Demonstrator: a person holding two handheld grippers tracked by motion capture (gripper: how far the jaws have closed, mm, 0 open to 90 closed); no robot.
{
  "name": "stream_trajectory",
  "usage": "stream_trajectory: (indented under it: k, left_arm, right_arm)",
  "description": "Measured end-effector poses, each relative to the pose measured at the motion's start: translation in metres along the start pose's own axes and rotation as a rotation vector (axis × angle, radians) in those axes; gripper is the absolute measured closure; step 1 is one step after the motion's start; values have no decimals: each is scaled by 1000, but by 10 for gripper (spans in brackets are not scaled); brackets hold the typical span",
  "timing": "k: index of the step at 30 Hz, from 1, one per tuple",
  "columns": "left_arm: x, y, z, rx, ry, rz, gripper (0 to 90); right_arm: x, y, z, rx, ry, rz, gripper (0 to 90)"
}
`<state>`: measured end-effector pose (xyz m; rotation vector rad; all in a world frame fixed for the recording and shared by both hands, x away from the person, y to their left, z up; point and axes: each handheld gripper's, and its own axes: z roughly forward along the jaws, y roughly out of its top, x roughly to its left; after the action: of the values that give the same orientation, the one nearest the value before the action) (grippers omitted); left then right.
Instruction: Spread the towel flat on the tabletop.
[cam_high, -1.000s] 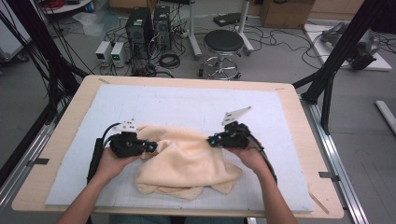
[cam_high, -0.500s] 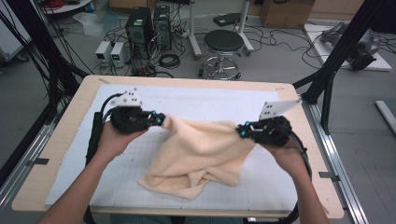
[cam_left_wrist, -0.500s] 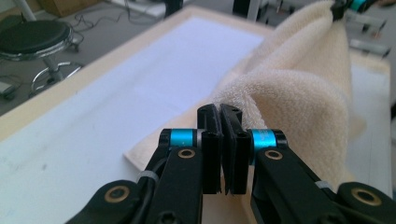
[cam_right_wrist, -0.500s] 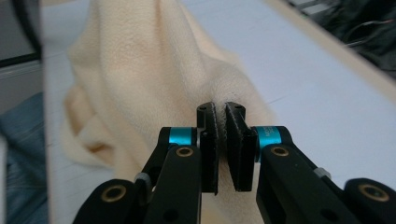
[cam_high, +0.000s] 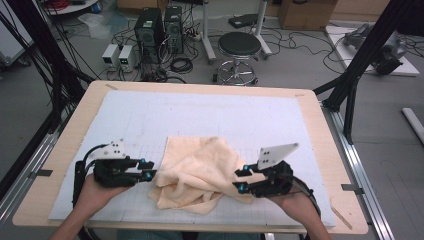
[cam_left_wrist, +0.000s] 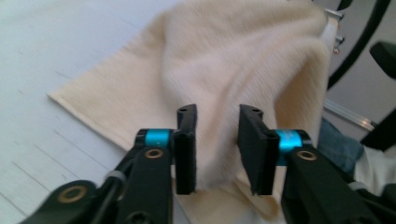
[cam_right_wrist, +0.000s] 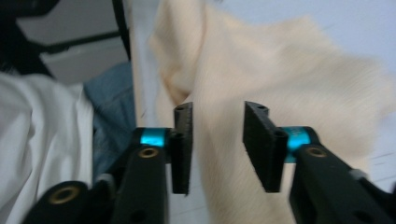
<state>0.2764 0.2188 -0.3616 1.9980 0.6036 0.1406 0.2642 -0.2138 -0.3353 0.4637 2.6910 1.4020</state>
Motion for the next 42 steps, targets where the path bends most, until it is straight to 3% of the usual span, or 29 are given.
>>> stream_trajectory:
  k: [1, 2, 3, 4, 5, 6, 7, 8, 9, 10, 11, 12, 13, 15, 17, 20, 21, 22, 24, 27, 28, 32, 35, 37, 38, 39, 41, 42]
  left_arm:
    - [4, 5, 1, -17, 16, 6, 639]
    - [8, 10, 4, -25, 29, 7, 611]
    - [13, 13, 7, -31, 43, 10, 611]
    - [17, 16, 13, -24, 56, 9, 610]
    - [21, 18, 20, -11, 63, 9, 602]
    - [23, 18, 27, 3, 70, 18, 602]
    - [25, 18, 35, 23, 85, 28, 594]
    - [26, 17, 44, 43, 94, 35, 594]
    - [27, 16, 51, 63, 103, 40, 579]
    - [29, 14, 59, 89, 108, 48, 580]
    - [30, 13, 64, 111, 117, 56, 580]
    - [35, 8, 78, 179, 134, 63, 579]
    - [35, 8, 78, 179, 134, 63, 571]
    - [41, 4, 87, 228, 132, 51, 552]
    - [44, 0, 94, 258, 144, 42, 546]
    - [47, -7, 108, 347, 131, 40, 592]
    - [45, -8, 108, 324, 146, 57, 732]
    - [43, -9, 108, 309, 148, 60, 732]
    - [41, -11, 109, 288, 159, 46, 834]
    - [44, -12, 106, 284, 158, 21, 861]
    - [43, -11, 104, 281, 173, 22, 865]
    - [43, -7, 91, 244, 188, 20, 866]
    - [41, -5, 79, 203, 186, 18, 866]
    - [39, -6, 68, 183, 189, 14, 866]
    - [39, -8, 61, 175, 173, 9, 866]
    - [39, -10, 58, 171, 160, -2, 866]
    - [39, -14, 52, 172, 146, -11, 859]
    - [41, -15, 51, 168, 150, -16, 846]
  right_arm:
    - [0, 0, 0, 0, 0, 0, 603]
    - [-13, 4, -6, -18, -51, -3, 602]
    - [-13, 4, -6, -18, -51, -3, 602]
    - [-21, 4, -6, -11, -79, -1, 602]
    - [-38, 1, 0, 10, -114, 21, 602]
    - [-38, 1, 0, 10, -114, 21, 602]
    - [-53, -6, 12, 46, -146, 49, 602]
    - [-53, -6, 12, 46, -146, 49, 602]
    - [-65, -15, 28, 116, -161, 68, 600]
    - [-70, -19, 34, 134, -169, 76, 600]
    - [-72, -22, 39, 138, -162, 87, 601]
    - [-77, -28, 46, 160, -159, 92, 601]
    - [-77, -28, 46, 160, -159, 92, 601]
    - [-82, -36, 55, 212, -160, 105, 588]
    - [-86, -44, 62, 224, -164, 119, 587]
    - [-92, -53, 73, 240, -141, 156, 648]
    - [-90, -53, 77, 247, -143, 132, 792]
    - [-90, -53, 77, 247, -143, 132, 792]
    - [-88, -50, 79, 266, -128, 114, 867]
    - [-87, -48, 73, 270, -162, 100, 877]
    - [-86, -47, 60, 245, -219, 102, 878]
    - [-84, -46, 25, 163, -306, 130, 878]
    - [-76, -47, 11, 151, -324, 125, 876]
    - [-71, -48, 10, 177, -306, 117, 877]
    - [-61, -52, 13, 206, -193, 138, 873]
    - [-61, -52, 13, 206, -193, 138, 873]
    - [-50, -53, 16, 220, -78, 118, 842]
    - [-46, -51, 16, 202, -58, 102, 800]
